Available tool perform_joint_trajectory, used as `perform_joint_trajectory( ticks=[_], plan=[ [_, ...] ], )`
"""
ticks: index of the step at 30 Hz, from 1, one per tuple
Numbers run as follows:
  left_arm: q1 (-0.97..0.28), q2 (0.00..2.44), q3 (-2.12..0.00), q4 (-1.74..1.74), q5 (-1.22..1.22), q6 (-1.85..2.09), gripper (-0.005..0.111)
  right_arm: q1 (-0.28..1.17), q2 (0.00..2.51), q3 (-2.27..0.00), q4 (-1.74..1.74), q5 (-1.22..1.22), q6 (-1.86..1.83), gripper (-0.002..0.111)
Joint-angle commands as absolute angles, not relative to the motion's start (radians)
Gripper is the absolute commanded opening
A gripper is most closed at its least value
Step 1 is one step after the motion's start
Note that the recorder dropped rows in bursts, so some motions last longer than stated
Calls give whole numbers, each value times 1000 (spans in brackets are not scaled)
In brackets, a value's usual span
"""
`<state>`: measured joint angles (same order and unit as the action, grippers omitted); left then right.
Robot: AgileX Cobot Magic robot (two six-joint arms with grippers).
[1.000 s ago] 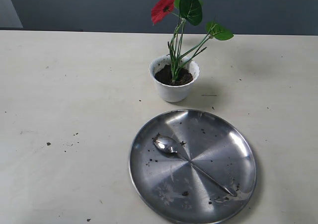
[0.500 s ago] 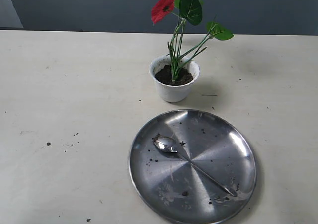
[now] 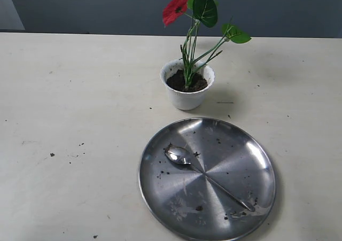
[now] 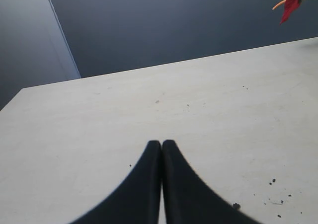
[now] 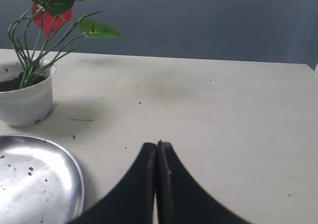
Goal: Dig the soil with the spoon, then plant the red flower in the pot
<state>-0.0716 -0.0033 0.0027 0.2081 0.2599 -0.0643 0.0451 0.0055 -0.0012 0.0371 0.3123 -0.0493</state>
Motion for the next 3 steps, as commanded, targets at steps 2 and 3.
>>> perform_joint_trajectory(
  ticks=[2, 3],
  plan=[
    [-74, 0, 0, 203, 253, -68, 2, 41, 0, 0, 35, 305, -51, -1],
    [-74, 0, 0, 203, 253, -68, 2, 41, 0, 0, 35, 305, -51, -1]
  ],
)
